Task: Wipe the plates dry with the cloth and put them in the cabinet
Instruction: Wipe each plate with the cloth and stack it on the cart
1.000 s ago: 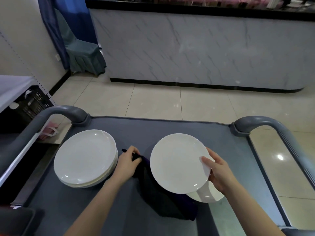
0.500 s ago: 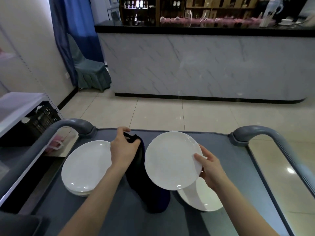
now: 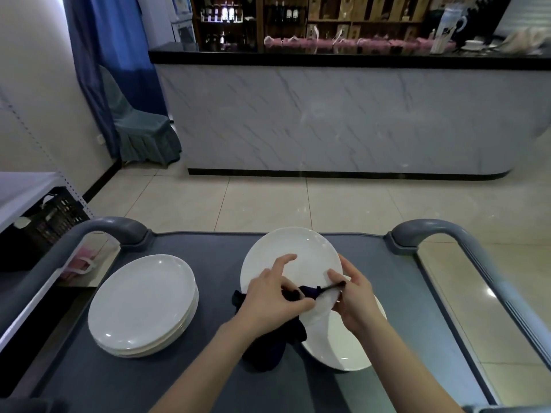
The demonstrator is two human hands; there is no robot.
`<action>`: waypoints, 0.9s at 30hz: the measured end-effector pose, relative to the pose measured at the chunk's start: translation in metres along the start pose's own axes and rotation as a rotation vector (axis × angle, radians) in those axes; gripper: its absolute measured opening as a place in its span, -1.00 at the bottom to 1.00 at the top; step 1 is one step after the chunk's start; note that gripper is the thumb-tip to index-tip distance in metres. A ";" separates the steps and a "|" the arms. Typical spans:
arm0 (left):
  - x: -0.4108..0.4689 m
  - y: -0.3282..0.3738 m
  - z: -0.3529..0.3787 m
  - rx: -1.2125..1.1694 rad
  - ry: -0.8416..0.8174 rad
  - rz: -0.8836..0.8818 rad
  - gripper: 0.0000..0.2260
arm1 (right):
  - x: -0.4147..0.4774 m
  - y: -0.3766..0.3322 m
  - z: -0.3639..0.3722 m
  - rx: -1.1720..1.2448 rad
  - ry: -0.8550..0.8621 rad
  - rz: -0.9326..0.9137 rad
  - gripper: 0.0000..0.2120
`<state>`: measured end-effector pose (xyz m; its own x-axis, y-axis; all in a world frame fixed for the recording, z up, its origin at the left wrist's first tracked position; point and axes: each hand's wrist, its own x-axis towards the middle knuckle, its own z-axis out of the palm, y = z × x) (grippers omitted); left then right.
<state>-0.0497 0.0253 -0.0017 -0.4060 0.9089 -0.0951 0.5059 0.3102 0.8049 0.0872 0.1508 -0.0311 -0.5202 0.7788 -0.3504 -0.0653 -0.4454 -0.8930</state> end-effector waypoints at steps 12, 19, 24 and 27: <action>-0.023 -0.027 0.021 0.599 -0.052 0.419 -0.53 | -0.010 -0.006 -0.005 0.061 0.023 -0.007 -0.73; 0.022 -0.016 0.021 0.672 -0.034 0.372 -0.47 | -0.023 -0.004 -0.001 0.003 -0.080 0.000 -0.66; 0.054 -0.015 -0.003 0.633 0.017 0.328 -0.50 | -0.031 -0.007 -0.008 0.020 -0.072 -0.033 -0.66; 0.048 -0.020 -0.017 0.608 0.063 0.307 -0.50 | -0.028 -0.020 -0.016 0.044 -0.014 -0.091 -0.63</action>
<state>-0.0920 0.0583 -0.0125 -0.2100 0.9684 0.1344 0.9352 0.1589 0.3164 0.1168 0.1452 -0.0084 -0.5220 0.8110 -0.2641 -0.1502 -0.3922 -0.9075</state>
